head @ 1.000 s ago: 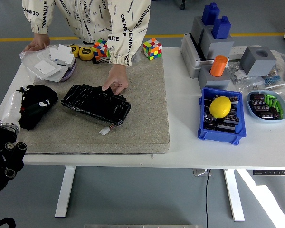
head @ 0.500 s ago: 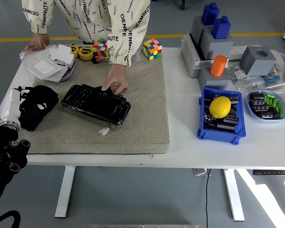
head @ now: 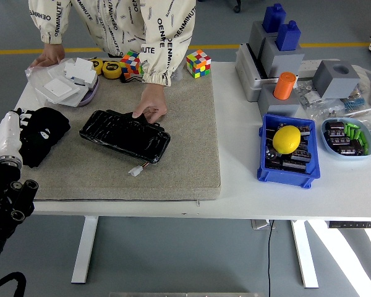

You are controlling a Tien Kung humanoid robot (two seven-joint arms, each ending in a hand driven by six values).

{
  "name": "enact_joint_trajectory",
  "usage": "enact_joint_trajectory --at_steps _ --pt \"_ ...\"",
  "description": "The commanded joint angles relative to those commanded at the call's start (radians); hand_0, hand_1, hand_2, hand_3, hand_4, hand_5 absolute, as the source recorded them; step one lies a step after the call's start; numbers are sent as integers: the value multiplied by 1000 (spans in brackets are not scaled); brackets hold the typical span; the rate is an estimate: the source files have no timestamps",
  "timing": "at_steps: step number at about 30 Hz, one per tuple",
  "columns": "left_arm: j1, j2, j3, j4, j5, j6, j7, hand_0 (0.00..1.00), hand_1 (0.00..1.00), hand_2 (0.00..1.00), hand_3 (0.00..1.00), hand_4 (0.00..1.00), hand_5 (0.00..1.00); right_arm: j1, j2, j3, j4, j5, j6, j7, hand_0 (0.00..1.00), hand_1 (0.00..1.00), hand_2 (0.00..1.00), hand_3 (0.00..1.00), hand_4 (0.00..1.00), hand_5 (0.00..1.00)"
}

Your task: Pick the rag up,wipe the panel,place it on the desk

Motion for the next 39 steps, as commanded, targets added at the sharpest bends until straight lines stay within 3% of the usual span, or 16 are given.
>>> enact_joint_trajectory --at_steps 10,13,17,24,39 --pt "32 15 62 -178 -115 19 -21 294 311 339 549 649 2 -8 1 2 0 -4 -2 3 543 564 497 521 892 364" --pt "36 23 133 -244 -153 20 -25 283 298 318 546 656 2 -9 3 0 1 -1 -2 5 539 563 496 520 890 362" --pt "35 24 218 -286 -172 16 -20 285 295 312 549 668 2 -9 5 2 1 -1 -2 5 539 563 496 521 888 361" --pt "7 3 300 -235 -155 11 -13 282 296 311 549 665 2 -10 6 9 0 -3 -1 6 540 562 496 519 887 360" --pt "-33 -33 240 -112 -62 36 -20 281 290 311 548 664 2 -9 7 6 1 1 0 7 538 562 495 520 887 360"
